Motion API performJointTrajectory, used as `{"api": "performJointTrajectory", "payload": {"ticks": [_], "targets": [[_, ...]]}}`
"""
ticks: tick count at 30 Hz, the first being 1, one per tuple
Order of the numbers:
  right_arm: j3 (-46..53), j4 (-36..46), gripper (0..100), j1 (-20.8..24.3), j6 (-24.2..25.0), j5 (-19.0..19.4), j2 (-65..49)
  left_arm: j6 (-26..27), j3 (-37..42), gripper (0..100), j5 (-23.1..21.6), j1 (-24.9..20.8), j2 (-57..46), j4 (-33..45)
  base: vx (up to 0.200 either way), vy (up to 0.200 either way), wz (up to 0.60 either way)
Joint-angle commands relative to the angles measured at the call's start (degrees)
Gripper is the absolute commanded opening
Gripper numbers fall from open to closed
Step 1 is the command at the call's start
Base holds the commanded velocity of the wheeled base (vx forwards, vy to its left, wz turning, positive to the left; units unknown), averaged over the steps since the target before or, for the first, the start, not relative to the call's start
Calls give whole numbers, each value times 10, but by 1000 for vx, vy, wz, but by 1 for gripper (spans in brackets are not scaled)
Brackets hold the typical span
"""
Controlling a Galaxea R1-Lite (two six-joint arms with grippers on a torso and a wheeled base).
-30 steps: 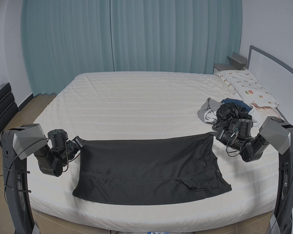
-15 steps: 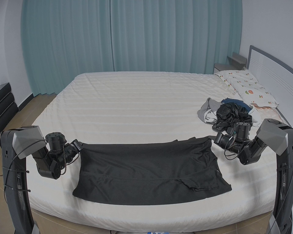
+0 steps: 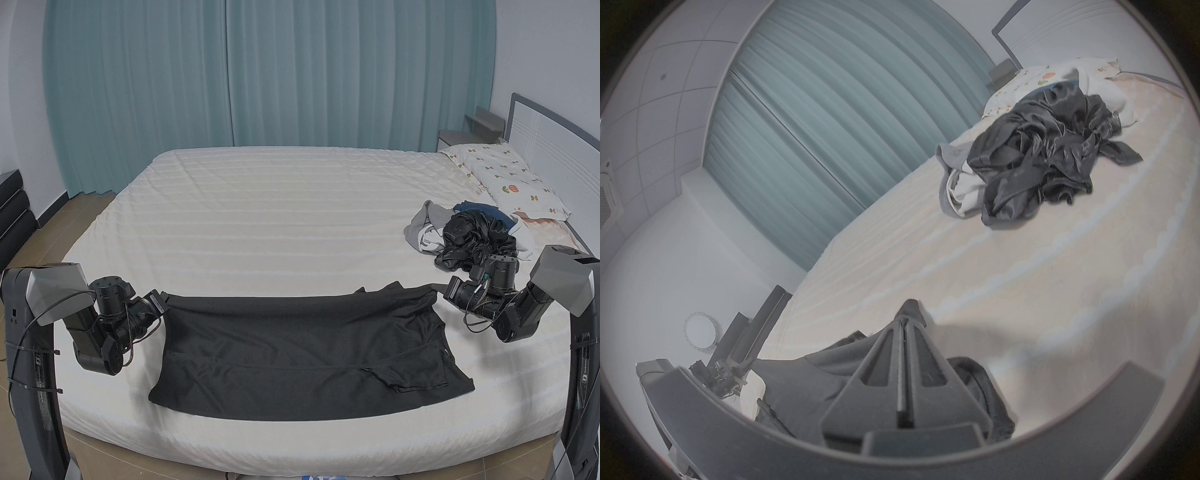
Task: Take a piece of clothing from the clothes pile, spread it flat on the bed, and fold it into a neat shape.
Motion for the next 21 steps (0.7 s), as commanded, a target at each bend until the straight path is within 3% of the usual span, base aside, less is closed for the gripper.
{"api": "performJointTrajectory", "payload": {"ticks": [1,10,20,21], "targets": [[-3,-11,0,-6,3,0,-6,4,7,0,-3,-5,4,-18,0,0,0],[-21,-10,0,1,3,0,14,5,-22,0,-1,-6,40,-25,0,0,0],[3,-9,0,-6,2,1,0,6,9,0,-4,-4,35,-45,0,0,0],[20,-10,0,-7,0,1,-9,6,22,0,-5,-4,35,-73,0,0,0]]}}
